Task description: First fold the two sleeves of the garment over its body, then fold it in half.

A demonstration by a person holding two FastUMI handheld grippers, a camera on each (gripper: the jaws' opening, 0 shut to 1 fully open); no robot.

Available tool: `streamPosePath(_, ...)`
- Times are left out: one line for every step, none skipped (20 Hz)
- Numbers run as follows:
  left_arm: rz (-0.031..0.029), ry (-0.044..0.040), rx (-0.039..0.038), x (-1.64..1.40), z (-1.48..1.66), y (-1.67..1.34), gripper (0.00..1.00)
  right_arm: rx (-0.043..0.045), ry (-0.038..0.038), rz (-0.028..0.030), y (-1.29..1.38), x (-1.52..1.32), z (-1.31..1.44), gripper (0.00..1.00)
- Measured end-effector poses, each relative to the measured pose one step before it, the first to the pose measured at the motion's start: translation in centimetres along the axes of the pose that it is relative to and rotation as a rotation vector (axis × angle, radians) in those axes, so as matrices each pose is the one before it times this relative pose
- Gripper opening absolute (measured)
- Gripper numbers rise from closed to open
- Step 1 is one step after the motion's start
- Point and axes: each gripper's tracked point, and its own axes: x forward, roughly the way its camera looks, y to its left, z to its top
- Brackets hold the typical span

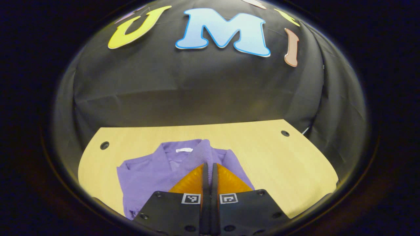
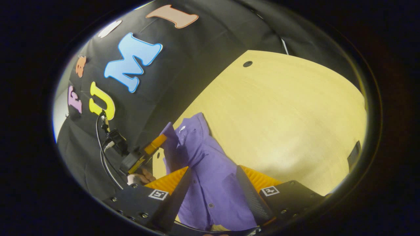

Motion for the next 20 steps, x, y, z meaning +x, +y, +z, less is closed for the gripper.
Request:
streamPosePath(-0.00146, 0.01615, 0.01387, 0.689, -0.789, -0.437, 0.07, 0.00124, 0.00151, -0.00241, -0.379, -0.054, 0.224, 0.87)
streamPosePath(0.0021, 0.02108, 0.01449, 0.725, -0.809, -0.315, 0.07, 0.00075, 0.00288, -0.00274, -0.327, -0.209, 0.215, 0.87)
streamPosePath(0.00805, 0.01646, 0.01581, 0.698, -0.716, -0.227, 0.07, -0.00013, 0.0029, -0.00332, -0.281, -0.008, 0.224, 0.87)
streamPosePath(-0.00062, 0.02019, 0.01066, 0.634, -0.739, -0.191, 0.07, -0.00012, 0.00317, -0.00249, -0.316, -0.068, 0.195, 0.87)
streamPosePath(-0.0123, 0.0285, 0.00347, 0.568, -0.774, -0.382, 0.07, 0.00107, 0.00265, -0.00195, -0.253, 0.042, 0.226, 0.87)
streamPosePath(-0.02996, 0.02594, -0.00432, 0.422, -0.877, -0.835, 0.07, 0.00285, 0.00289, -0.00111, -0.219, 0.008, 0.246, 0.87)
streamPosePath(-0.04273, 0.01869, -0.00891, 0.155, -0.621, -1.08, 0.11, 0.00161, 0.00275, -0.00183, -0.258, -0.008, 0.104, 0.87)
streamPosePath(-0.00831, 0.00682, -0.00059, 0.145, -0.28, -0.242, 0.12, 0.00096, 0.00402, -0.00208, -0.151, 0.153, 0.121, 0.87)
streamPosePath(-0.01194, 0.00011, 0.00586, 0.325, -0.198, -0.572, 0.29, 0.00107, 0.00489, -0.00019, -0.066, 0.141, 0.071, 0.87)
streamPosePath(-0.00307, -0.00117, 0.01021, -0.035, -0.042, -0.123, 0.47, 0.00218, 0.00486, -0.00007, 0.009, 0.187, 0.098, 0.87)
streamPosePath(0.00846, 0.00073, 0.01365, -0.1, 0.024, -0.046, 0.65, 0.00172, 0.00403, 0.00085, -0.008, 0.078, -0.042, 0.87)
streamPosePath(0.00625, 0.00356, 0.01213, -0.022, -0.174, -0.018, 0.82, 0.00134, 0.00432, 0.001, 0.053, 0.212, 0.018, 0.87)
streamPosePath(0.00449, 0.00279, 0.00672, -0.067, -0.192, 0.18, 1.0, 0.00053, 0.00533, 0.00075, 0.038, 0.15, -0.075, 0.87)
streamPosePath(-0.00113, 0.00164, -0.0005, -0.042, 0.01, -0.104, 1.0, 0.00023, 0.00519, -0.00213, 0.0, 0.185, -0.074, 0.87)
streamPosePath(0.00138, -0.00145, -0.00569, -0.158, -0.033, 0.143, 1.0, -0.00131, 0.0047, -0.00217, -0.005, 0.153, -0.166, 0.87)
streamPosePath(0.00239, -0.00406, -0.00852, -0.211, -0.04, 0.115, 1.0, -0.00206, 0.00505, -0.00347, -0.011, 0.119, -0.107, 0.87)
streamPosePath(0.00153, -0.00376, -0.00884, -0.35, 0.009, 0.172, 1.0, -0.00173, 0.00556, -0.00376, -0.009, 0.091, -0.173, 0.87)
streamPosePath(0.00095, -0.00447, -0.00698, -0.751, -0.037, 0.377, 1.0, -0.00254, 0.00488, -0.00295, 0.013, 0.074, -0.211, 0.87)
streamPosePath(0.00244, -0.00328, -0.0034, -1.175, -0.211, 0.626, 1.0, -0.00437, 0.00567, -0.00438, -0.041, 0.081, -0.282, 0.87)
streamPosePath(0.00419, -0.00423, -0.00014, -1.388, -0.645, 0.678, 1.0, -0.00666, 0.00831, -0.00592, -0.007, 0.157, -0.333, 0.87)
